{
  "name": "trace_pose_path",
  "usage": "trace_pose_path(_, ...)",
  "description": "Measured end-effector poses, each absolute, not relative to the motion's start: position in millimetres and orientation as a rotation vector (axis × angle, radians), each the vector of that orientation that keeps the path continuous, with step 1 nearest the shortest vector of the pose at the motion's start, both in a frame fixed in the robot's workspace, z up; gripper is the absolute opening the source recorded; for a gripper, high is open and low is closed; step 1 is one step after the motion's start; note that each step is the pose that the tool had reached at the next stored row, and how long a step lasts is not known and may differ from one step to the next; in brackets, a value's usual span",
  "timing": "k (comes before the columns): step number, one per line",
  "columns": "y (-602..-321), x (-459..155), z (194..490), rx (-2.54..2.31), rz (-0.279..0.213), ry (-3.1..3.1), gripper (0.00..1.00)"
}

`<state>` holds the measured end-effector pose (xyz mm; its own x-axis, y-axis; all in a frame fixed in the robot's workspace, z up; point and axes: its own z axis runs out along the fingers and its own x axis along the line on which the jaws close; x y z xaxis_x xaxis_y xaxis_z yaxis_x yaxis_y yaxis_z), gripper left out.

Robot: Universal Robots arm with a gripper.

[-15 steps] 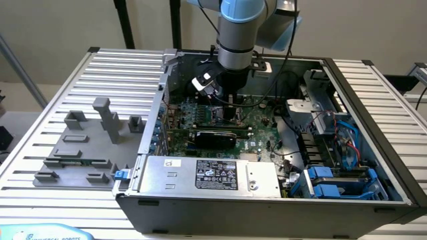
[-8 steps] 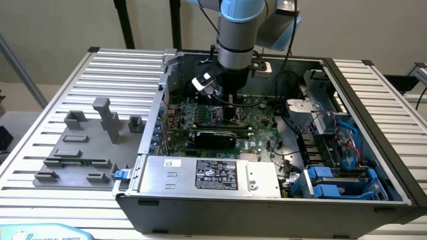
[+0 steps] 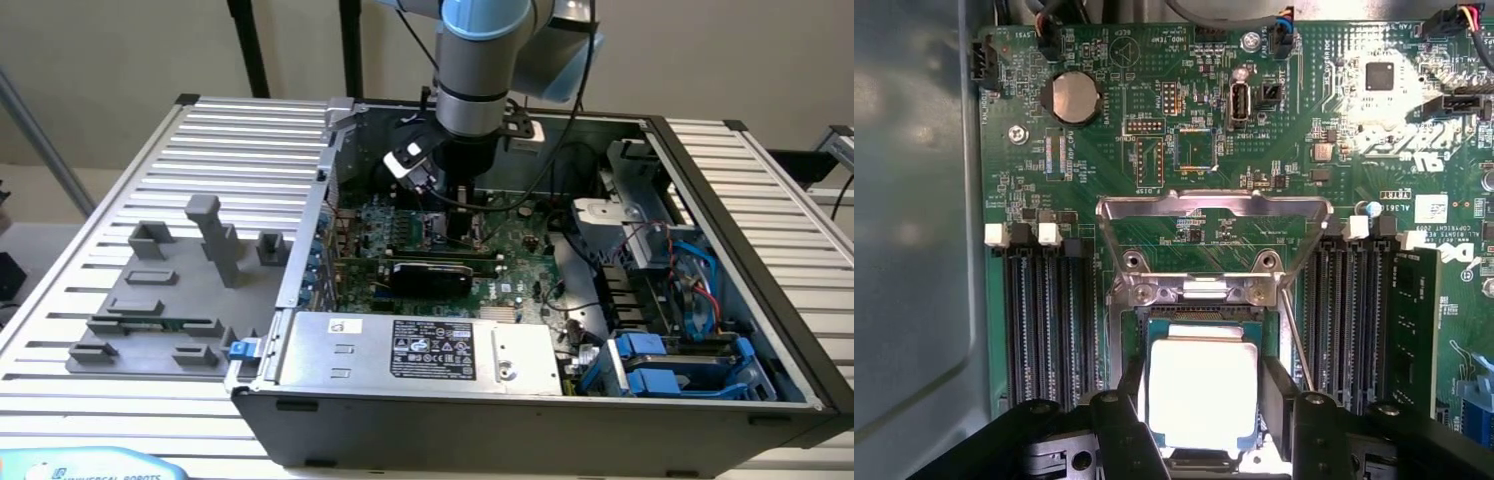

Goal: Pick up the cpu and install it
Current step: 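Place the cpu into insertion slot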

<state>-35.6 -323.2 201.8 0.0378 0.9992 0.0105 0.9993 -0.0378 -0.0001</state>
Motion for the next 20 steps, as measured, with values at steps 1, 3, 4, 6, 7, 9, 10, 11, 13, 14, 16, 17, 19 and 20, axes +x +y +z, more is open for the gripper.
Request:
trace_pose_path(1, -323.2, -35.6, 201.8, -2.257, -0.012, -2.174, 0.55)
trace_pose_path(3, -323.2, -35.6, 201.9, -2.256, -0.012, -2.176, 0.55)
trace_pose_path(4, -323.2, -35.6, 201.9, -2.255, -0.012, -2.177, 0.55)
trace_pose_path(6, -323.3, -35.6, 202.0, -2.252, -0.014, -2.182, 0.55)
trace_pose_path(7, -323.3, -35.6, 202.0, -2.249, -0.015, -2.187, 0.55)
trace_pose_path(9, -323.4, -35.6, 202.0, -2.246, -0.02, -2.194, 0.55)
trace_pose_path(10, -323.4, -35.6, 202.0, -2.245, -0.024, -2.198, 0.55)
trace_pose_path(11, -323.5, -35.7, 201.9, -2.245, -0.028, -2.202, 0.55)
trace_pose_path(13, -323.5, -36.0, 201.6, -2.246, -0.036, -2.207, 0.55)
trace_pose_path(14, -323.6, -36.3, 201.4, -2.246, -0.039, -2.21, 0.55)
trace_pose_path(16, -323.6, -37.6, 200.9, -2.245, -0.043, -2.214, 0.55)
trace_pose_path(17, -323.6, -38.5, 200.7, -2.244, -0.044, -2.216, 0.55)
trace_pose_path(19, -323.7, -39.6, 200.3, -2.243, -0.046, -2.219, 0.55)
trace_pose_path(20, -323.7, -39.6, 200.1, -2.242, -0.046, -2.22, 0.55)
